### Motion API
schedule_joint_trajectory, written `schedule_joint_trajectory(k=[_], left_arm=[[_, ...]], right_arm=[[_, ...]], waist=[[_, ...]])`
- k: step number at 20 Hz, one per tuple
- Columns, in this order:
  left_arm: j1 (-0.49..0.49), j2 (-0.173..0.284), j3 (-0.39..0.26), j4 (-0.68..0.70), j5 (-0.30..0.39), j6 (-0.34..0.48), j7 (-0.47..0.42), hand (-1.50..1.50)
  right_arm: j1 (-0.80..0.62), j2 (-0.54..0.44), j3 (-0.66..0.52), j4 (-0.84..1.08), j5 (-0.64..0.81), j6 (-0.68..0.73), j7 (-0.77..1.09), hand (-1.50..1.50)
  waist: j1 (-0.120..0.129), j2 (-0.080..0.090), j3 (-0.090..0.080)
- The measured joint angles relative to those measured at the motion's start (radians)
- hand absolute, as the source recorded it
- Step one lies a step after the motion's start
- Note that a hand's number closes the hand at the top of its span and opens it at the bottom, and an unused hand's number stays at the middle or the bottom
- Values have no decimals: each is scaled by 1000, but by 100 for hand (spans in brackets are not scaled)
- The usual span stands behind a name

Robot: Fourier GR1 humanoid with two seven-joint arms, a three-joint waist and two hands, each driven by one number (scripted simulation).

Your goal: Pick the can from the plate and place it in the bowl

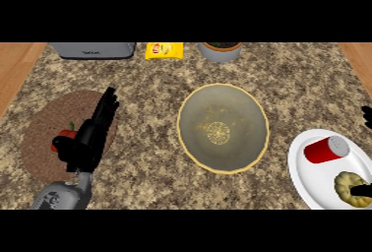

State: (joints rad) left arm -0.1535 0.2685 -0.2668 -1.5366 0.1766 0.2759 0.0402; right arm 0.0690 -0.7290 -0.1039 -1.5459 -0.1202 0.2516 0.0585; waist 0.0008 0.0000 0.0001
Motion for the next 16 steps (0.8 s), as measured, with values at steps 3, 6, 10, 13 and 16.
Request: schedule_joint_trajectory(k=[3, 6, 10, 13, 16], left_arm=[[-22, -17, 24, 16, -14, -12, 12, 0], [-13, -9, 49, -6, -20, -36, 33, 0], [-3, -40, 49, -10, -54, -37, 36, 0], [18, -56, 56, -20, -67, -51, 29, 0], [-2, -76, 73, 1, -86, -62, 28, 0]], right_arm=[[5, 21, -25, 36, 16, 44, -44, -150], [19, 53, -54, 36, 11, 75, -71, -150], [21, 83, -99, 43, -10, 122, -97, -150], [20, 114, -121, 40, -16, 145, -92, -150], [-11, 143, -136, 66, -15, 166, -76, -150]], waist=[[-2, 0, 0], [-3, -1, 0], [-4, -1, 0], [-3, -1, 0], [-3, 0, 0]])
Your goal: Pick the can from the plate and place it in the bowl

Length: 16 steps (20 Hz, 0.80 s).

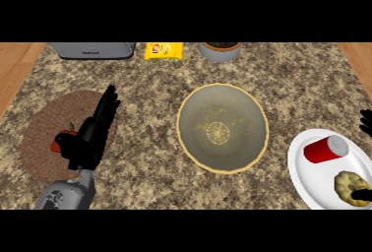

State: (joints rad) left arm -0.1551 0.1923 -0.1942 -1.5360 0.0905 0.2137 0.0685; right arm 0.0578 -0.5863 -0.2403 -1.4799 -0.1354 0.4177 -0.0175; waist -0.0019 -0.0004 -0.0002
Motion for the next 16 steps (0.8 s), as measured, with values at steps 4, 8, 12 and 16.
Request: schedule_joint_trajectory(k=[4, 8, 12, 16], left_arm=[[28, -10, 16, -19, -17, -19, 1, 0], [6, -29, 36, -10, -35, -37, 14, 0], [18, -46, 50, 3, -50, -57, -4, 0], [20, -65, 65, 4, -69, -70, -4, 0]], right_arm=[[7, 47, -6, -15, 14, 13, 26, -150], [-3, 91, -13, 31, 48, 26, 2, -150], [-36, 115, -24, 104, 90, 29, -37, -150], [-77, 139, -21, 183, 147, 22, -86, -150]], waist=[[0, 0, 0], [0, 0, 0], [2, 0, 0], [2, 0, 0]])
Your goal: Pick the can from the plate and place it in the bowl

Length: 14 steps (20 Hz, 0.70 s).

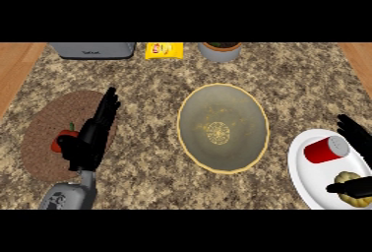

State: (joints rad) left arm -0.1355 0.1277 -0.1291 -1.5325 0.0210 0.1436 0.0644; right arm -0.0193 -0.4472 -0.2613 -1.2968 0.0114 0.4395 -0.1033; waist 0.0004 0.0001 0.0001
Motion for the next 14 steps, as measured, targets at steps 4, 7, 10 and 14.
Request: schedule_joint_trajectory(k=[4, 7, 10, 14], left_arm=[[-5, -2, 13, -15, -6, -10, 18, 0], [-1, -17, 11, -10, -21, -4, 9, 0], [8, -19, 20, -22, -22, -15, 14, 0], [5, -23, 34, -14, -24, -35, 9, 0]], right_arm=[[-23, 9, 13, 50, 86, -58, -22, -150], [-23, 1, 22, 67, 141, -84, -33, -150], [-50, 10, 42, 116, 201, -114, -50, -150], [-89, 11, 52, 222, 239, -107, -123, 150]], waist=[[1, 0, 0], [0, 0, 0], [1, 0, 0], [2, 0, 0]])
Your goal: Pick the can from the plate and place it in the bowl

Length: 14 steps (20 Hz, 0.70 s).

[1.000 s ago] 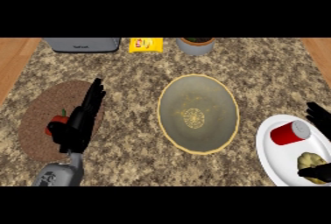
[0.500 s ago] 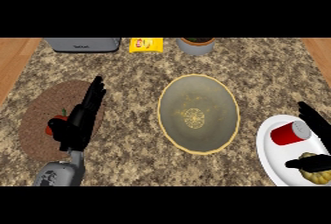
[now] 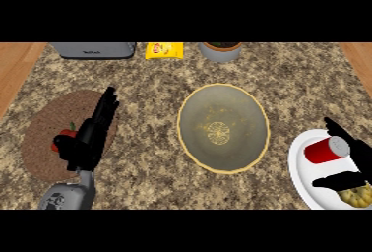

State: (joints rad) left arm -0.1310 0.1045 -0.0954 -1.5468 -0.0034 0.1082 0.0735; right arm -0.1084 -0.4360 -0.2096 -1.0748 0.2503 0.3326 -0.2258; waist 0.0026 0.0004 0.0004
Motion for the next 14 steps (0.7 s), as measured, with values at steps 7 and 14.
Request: schedule_joint_trajectory(k=[7, 14], left_arm=[[-7, -11, 9, 10, -14, 2, -8, 0], [-17, -20, 13, 17, -21, -6, 6, 0]], right_arm=[[3, -6, 93, 5, 123, -24, -139, 150], [26, 199, 211, -123, 198, -144, -51, 150]], waist=[[-1, -1, -1], [-5, -8, -10]])
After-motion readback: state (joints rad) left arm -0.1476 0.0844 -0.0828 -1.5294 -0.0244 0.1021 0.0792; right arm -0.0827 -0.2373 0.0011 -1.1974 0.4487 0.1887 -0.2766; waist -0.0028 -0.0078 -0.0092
